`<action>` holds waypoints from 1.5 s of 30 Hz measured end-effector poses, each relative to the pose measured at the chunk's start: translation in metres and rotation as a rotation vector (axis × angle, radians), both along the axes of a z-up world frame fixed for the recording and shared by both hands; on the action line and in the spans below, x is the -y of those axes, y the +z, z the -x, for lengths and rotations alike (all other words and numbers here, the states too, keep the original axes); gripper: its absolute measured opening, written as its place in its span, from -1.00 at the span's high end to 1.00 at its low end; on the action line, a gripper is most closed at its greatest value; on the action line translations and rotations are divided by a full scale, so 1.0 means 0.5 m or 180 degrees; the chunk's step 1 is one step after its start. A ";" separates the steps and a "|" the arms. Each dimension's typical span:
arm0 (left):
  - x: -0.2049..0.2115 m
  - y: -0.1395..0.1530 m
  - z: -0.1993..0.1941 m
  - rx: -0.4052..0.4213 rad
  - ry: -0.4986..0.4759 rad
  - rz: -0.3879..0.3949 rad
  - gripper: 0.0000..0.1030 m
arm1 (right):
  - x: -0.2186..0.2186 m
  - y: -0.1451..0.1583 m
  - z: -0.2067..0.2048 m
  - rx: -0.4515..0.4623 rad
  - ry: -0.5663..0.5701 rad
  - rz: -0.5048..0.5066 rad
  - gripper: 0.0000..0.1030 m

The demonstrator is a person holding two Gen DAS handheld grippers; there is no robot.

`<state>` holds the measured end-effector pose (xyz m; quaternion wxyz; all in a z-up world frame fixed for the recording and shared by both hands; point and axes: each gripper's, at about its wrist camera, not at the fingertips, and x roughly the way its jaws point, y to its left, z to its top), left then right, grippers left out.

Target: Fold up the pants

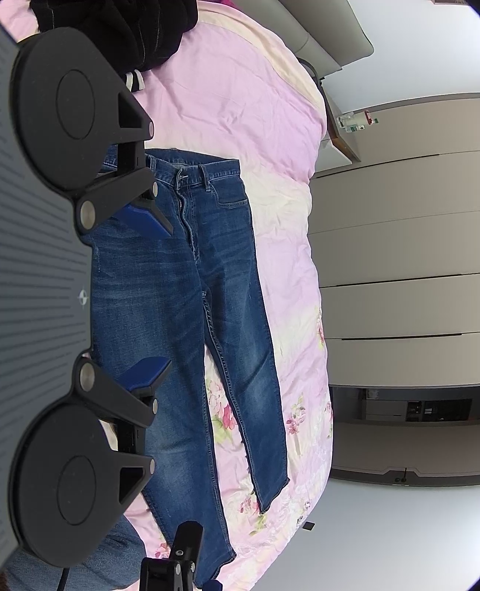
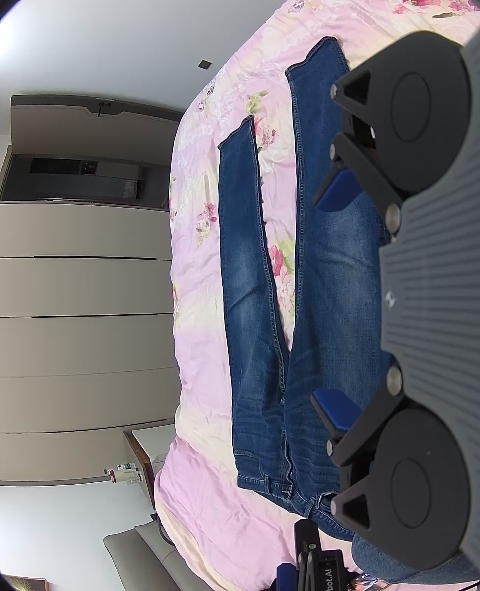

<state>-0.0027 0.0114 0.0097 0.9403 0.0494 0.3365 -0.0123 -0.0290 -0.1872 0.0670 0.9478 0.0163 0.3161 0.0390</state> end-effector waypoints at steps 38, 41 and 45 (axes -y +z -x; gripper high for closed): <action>-0.098 -0.226 -0.222 -0.1713 -0.1537 -0.1032 -0.25 | 0.317 -0.126 -0.178 -0.0191 -0.0018 0.0431 -0.17; -0.051 -0.279 -0.259 -0.1976 -0.1710 -0.1211 -0.28 | 0.357 -0.161 -0.219 -0.0287 0.0054 0.0567 -0.01; 0.012 -0.364 -0.286 -0.2366 -0.1906 -0.1531 -0.53 | 0.410 -0.220 -0.266 -0.0513 0.0234 0.0611 0.04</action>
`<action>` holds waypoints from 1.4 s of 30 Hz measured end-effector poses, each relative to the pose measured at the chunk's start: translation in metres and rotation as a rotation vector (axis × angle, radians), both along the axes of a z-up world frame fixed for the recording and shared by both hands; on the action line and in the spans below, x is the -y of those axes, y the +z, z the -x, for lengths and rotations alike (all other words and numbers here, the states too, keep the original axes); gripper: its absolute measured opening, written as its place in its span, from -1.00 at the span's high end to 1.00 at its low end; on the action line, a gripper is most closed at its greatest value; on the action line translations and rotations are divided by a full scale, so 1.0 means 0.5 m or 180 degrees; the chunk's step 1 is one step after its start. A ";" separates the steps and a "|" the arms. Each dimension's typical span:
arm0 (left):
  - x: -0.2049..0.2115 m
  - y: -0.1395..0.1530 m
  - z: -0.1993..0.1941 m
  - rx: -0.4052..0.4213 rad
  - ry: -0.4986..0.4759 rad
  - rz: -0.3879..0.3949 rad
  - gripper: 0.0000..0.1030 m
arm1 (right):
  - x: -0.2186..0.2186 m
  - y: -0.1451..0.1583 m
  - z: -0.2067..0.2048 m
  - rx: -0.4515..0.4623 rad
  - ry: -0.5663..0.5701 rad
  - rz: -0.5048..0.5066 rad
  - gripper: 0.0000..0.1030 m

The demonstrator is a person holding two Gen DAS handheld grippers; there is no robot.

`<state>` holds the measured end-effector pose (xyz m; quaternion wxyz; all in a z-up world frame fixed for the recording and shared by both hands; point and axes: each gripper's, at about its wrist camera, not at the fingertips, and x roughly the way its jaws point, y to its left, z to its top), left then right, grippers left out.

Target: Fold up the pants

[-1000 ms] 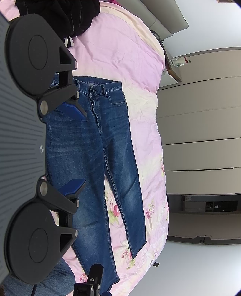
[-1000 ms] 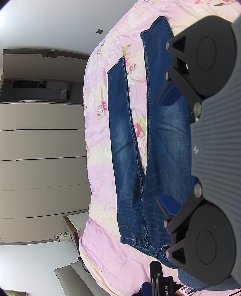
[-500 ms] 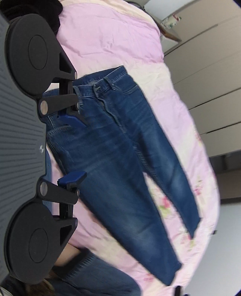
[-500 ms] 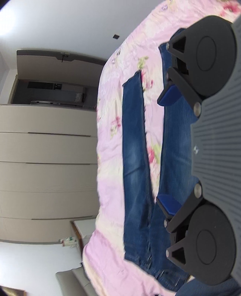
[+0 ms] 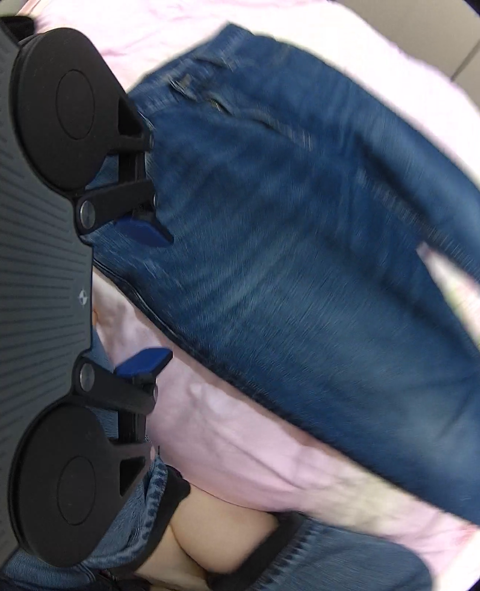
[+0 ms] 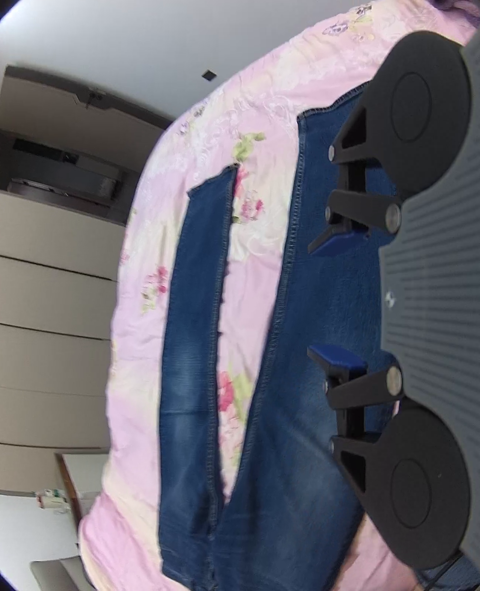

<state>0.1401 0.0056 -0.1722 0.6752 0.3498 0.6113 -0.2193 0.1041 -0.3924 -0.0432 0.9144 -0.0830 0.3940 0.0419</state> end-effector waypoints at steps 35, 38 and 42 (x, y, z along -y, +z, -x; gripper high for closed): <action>-0.043 0.116 -0.029 0.1504 0.0789 -0.0090 0.88 | 0.089 -0.136 -0.126 -0.0018 0.0263 0.1411 0.90; -0.035 0.154 -0.096 0.1640 0.0846 0.0009 0.88 | 0.077 -0.092 -0.207 0.0073 0.0177 0.1436 0.96; -0.042 0.194 -0.196 0.1798 0.0853 0.0031 0.88 | 0.050 -0.057 -0.325 0.0141 0.0143 0.1565 1.00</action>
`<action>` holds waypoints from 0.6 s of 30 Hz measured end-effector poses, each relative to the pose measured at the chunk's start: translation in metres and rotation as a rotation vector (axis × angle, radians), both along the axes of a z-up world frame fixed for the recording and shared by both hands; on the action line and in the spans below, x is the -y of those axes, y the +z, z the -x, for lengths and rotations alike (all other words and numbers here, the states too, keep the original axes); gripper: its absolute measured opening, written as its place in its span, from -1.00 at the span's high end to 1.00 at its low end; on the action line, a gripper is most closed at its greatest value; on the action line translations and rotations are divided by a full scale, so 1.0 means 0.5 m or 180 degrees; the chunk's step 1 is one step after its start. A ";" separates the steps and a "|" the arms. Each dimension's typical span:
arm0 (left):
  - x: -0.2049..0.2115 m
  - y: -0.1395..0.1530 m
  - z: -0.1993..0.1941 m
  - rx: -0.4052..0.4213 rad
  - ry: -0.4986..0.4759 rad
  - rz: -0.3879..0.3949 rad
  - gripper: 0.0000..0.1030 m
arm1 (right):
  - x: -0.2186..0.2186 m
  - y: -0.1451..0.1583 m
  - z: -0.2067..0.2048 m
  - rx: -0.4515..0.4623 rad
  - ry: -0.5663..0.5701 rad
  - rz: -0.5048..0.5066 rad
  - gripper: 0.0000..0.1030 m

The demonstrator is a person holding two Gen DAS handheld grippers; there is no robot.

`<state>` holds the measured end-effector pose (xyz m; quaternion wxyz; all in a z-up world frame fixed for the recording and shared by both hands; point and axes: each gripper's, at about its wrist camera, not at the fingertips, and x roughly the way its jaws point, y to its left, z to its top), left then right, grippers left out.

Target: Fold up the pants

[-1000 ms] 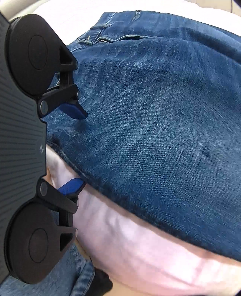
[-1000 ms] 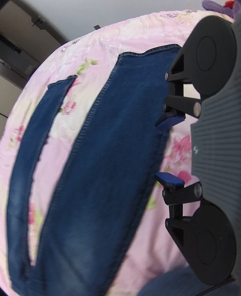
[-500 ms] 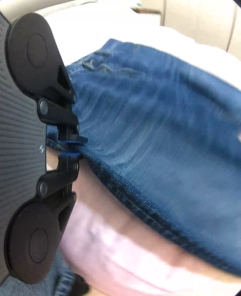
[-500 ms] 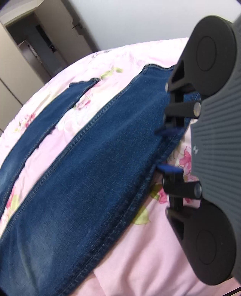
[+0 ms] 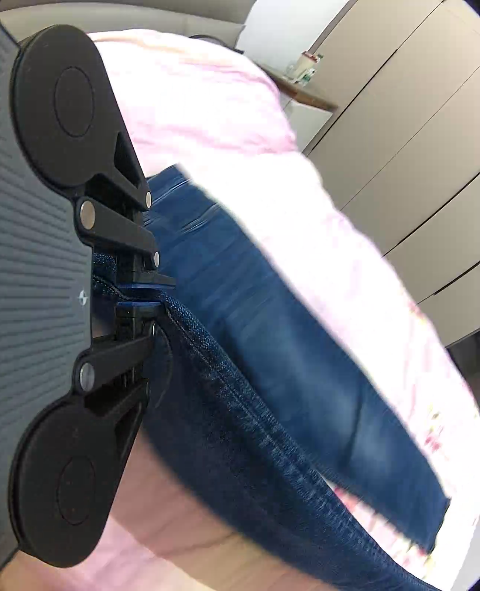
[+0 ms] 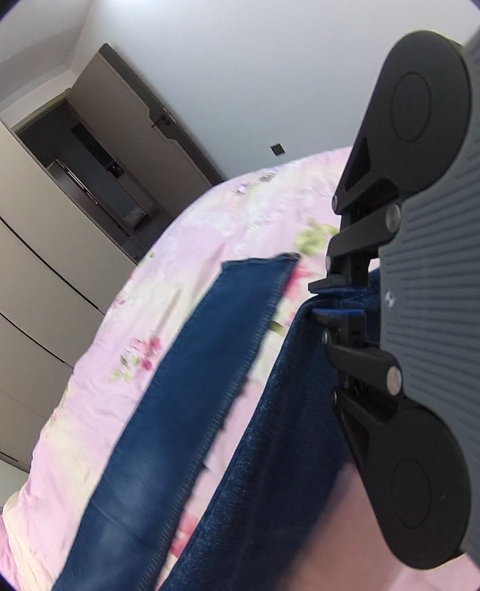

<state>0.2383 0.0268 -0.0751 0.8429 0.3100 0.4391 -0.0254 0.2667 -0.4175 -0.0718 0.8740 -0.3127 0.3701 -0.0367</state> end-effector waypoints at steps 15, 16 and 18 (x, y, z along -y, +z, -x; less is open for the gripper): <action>-0.088 -0.155 -0.361 -0.0302 0.0312 0.0052 0.86 | -0.110 -0.124 -0.493 -0.0377 -0.0078 0.0172 1.00; -0.095 -0.170 -0.373 -0.0349 0.0335 0.0065 0.86 | -0.117 -0.144 -0.507 -0.0419 -0.0072 0.0210 1.00; -0.105 -0.196 -0.380 -0.0439 0.0409 0.0148 0.85 | -0.129 -0.178 -0.525 -0.0484 -0.0054 0.0263 1.00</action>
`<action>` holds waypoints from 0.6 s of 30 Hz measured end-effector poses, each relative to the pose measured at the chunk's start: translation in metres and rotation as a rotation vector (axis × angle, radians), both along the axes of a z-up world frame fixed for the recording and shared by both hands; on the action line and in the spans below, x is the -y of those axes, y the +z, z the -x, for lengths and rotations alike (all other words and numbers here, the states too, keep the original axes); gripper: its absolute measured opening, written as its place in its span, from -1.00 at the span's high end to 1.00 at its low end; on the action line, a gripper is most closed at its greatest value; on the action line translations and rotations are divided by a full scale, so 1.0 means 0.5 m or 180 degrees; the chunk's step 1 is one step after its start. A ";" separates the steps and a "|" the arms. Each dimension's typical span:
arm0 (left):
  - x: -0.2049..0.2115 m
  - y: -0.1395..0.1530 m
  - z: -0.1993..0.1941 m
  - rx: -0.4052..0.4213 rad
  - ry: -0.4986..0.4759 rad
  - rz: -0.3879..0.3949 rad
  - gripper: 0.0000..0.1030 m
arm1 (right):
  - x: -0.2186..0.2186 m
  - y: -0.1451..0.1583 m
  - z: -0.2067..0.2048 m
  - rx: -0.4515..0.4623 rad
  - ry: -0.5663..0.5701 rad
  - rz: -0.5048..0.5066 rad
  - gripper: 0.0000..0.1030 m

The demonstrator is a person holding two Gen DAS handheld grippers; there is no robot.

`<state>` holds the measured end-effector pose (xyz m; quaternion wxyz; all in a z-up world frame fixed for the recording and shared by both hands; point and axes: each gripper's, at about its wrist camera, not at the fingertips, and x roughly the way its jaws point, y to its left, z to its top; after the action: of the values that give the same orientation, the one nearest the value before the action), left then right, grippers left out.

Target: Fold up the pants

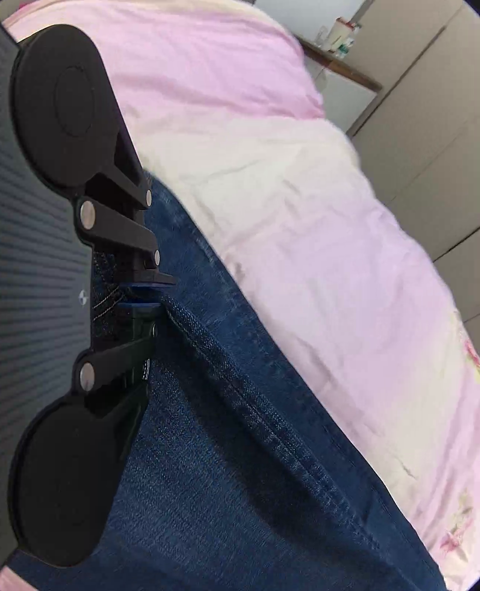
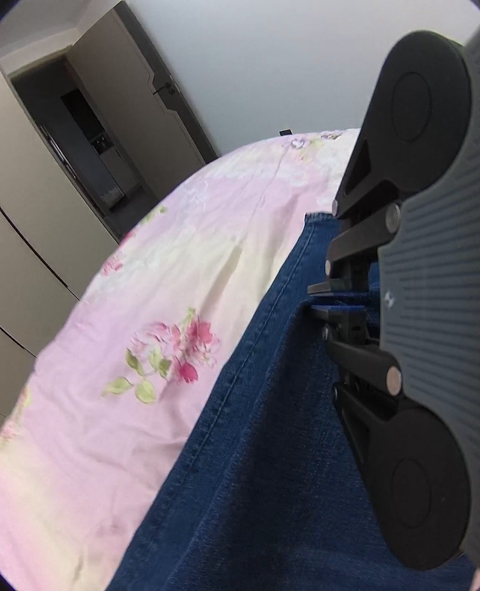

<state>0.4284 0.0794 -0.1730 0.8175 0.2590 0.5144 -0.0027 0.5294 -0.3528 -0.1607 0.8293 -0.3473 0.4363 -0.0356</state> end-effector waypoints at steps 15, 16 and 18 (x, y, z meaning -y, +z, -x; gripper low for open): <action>-0.031 0.051 -0.056 0.0124 0.0070 0.0223 0.85 | -0.032 0.021 -0.079 0.0144 0.0053 0.0139 1.00; -0.033 0.031 -0.070 0.0102 0.0080 0.0219 0.85 | -0.038 0.005 -0.095 0.0087 0.0031 0.0160 1.00; -0.039 0.006 -0.077 0.0140 0.0141 0.0260 0.85 | -0.049 -0.025 -0.112 0.0031 0.0011 0.0216 1.00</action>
<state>0.4671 0.0988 -0.1700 0.8384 0.2140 0.5013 0.0001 0.5855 -0.3284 -0.1731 0.8193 -0.3757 0.4302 -0.0506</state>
